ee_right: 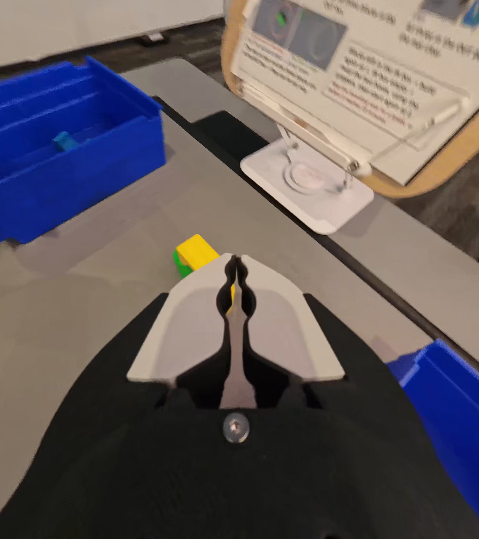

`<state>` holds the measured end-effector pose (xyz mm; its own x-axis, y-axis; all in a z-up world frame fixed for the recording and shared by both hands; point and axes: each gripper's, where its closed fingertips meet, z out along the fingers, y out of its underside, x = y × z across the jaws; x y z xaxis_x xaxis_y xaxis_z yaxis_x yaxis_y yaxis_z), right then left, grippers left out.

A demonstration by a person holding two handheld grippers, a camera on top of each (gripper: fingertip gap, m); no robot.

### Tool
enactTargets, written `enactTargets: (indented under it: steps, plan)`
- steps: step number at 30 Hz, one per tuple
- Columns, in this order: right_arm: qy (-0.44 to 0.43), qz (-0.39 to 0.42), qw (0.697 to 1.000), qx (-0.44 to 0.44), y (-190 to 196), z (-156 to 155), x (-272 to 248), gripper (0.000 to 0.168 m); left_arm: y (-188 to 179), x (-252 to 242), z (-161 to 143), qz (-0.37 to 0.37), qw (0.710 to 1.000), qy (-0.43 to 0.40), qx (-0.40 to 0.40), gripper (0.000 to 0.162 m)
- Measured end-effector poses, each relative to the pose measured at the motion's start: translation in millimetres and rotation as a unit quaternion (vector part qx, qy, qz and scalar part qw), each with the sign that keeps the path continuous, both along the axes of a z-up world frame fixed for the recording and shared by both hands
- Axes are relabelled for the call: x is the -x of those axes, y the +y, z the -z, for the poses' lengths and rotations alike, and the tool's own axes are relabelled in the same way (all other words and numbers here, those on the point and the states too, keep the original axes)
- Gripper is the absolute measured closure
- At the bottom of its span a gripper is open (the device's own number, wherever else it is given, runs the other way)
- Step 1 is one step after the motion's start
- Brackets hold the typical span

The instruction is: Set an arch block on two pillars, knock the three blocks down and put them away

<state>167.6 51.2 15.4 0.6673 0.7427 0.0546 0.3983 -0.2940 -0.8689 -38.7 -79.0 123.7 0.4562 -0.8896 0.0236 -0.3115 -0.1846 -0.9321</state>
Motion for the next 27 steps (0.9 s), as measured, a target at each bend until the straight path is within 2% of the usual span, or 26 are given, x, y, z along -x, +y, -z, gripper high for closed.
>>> enactTargets:
  steps: [3,6,10,13,17,22,25,27]
  plan:
    - [-0.06,0.06,0.99,0.114,29,40,-19,0.167,-5,2,-19,-0.006,0.997,-0.054,-0.057,0.089]
    - [-0.12,0.104,0.963,0.217,54,83,-35,0.167,-2,8,-28,-0.042,0.991,-0.07,-0.107,0.101]
    - [-0.177,0.116,0.922,0.323,54,131,-40,0.167,-6,7,-25,-0.038,0.993,-0.062,-0.098,0.102]
    - [-0.166,0.085,0.914,0.359,41,144,-14,0.167,-7,4,-23,-0.034,0.993,-0.052,-0.099,0.101]
    - [-0.181,-0.027,0.923,0.339,9,145,56,0.167,-10,0,-19,-0.025,0.994,-0.033,-0.1,0.1]
    - [-0.256,-0.093,0.939,0.209,-9,126,107,0.167,-14,1,-16,-0.018,0.995,-0.026,-0.093,0.1]
    - [-0.222,-0.116,0.959,0.132,-14,97,118,0.167,-16,5,-17,-0.02,0.996,-0.032,-0.086,0.1]
    - [-0.192,-0.137,0.968,0.081,-25,83,117,0.154,-17,8,-19,-0.02,0.995,-0.038,-0.087,0.1]
